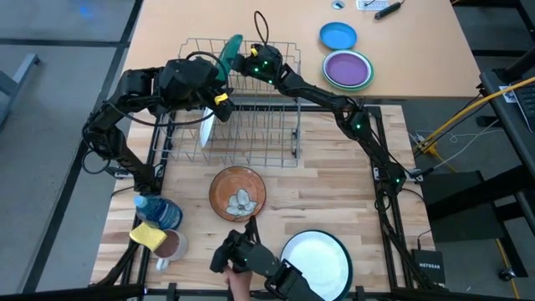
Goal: Sort dishes
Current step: Put the top green plate on the dish rack
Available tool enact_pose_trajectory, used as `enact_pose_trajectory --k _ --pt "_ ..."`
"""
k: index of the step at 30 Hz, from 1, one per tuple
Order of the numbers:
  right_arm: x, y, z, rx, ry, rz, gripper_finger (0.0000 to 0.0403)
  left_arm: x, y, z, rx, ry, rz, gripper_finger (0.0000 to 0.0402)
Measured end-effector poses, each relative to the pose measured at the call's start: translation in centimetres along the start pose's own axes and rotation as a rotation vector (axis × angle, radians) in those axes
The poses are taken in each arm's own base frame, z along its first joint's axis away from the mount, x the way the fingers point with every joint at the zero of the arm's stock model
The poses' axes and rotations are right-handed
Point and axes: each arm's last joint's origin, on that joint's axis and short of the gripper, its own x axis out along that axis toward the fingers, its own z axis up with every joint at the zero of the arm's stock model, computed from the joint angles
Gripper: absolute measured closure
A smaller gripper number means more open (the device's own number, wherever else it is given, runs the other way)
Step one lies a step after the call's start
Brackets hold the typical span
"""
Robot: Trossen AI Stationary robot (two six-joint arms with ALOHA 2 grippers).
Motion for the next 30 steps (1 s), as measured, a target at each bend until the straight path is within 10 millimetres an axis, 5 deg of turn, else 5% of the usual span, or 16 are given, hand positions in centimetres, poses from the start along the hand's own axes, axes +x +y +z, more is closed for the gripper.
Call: enact_pose_trajectory --k 30 --pt "0.1 0.9 0.1 -0.165 0.021 0.166 0.0393 0.0 0.0 0.0 0.000 0.000 0.000 0.0267"
